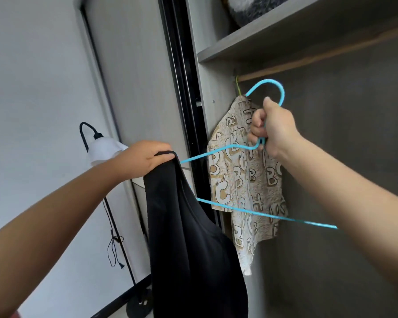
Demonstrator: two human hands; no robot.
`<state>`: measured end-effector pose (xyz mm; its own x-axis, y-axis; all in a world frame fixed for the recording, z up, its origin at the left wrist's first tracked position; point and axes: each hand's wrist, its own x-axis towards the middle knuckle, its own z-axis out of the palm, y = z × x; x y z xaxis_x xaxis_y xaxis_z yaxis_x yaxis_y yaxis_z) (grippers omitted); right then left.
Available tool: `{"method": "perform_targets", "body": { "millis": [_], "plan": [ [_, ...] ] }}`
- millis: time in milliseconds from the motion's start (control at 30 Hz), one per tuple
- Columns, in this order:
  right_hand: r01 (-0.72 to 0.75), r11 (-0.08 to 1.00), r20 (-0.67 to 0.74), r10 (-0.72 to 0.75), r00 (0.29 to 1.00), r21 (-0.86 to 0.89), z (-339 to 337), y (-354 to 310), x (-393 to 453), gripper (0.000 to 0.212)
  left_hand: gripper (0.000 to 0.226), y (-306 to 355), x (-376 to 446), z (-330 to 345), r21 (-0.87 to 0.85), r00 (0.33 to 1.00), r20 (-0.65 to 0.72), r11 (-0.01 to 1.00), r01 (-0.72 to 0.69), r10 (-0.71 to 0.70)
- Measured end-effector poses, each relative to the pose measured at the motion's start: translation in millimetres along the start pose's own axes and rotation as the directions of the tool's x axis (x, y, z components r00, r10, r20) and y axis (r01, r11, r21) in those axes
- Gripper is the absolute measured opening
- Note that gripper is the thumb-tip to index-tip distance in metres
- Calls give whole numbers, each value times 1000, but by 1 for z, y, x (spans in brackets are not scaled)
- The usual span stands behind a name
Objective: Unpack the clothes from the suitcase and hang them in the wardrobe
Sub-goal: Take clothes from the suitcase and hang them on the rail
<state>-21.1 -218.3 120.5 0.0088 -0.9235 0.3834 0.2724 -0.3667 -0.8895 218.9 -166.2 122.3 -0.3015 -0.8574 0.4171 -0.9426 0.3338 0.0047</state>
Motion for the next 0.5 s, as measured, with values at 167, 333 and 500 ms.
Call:
{"method": "perform_targets", "body": {
  "millis": [167, 333, 500],
  "plan": [
    [-16, 993, 17, 14, 1000, 119, 20, 28, -20, 60, 41, 26, 4, 17, -3, 965, -194, 984, -177, 174],
    [-49, 977, -116, 75, 990, 208, 1, 43, -32, 57, 32, 52, 18, 45, 34, 968, -229, 995, -95, 100],
    [45, 998, -38, -47, 998, -52, -19, 46, -29, 38, 41, 59, 24, 56, 73, 961, -275, 997, 10, 11]
  ]
}}
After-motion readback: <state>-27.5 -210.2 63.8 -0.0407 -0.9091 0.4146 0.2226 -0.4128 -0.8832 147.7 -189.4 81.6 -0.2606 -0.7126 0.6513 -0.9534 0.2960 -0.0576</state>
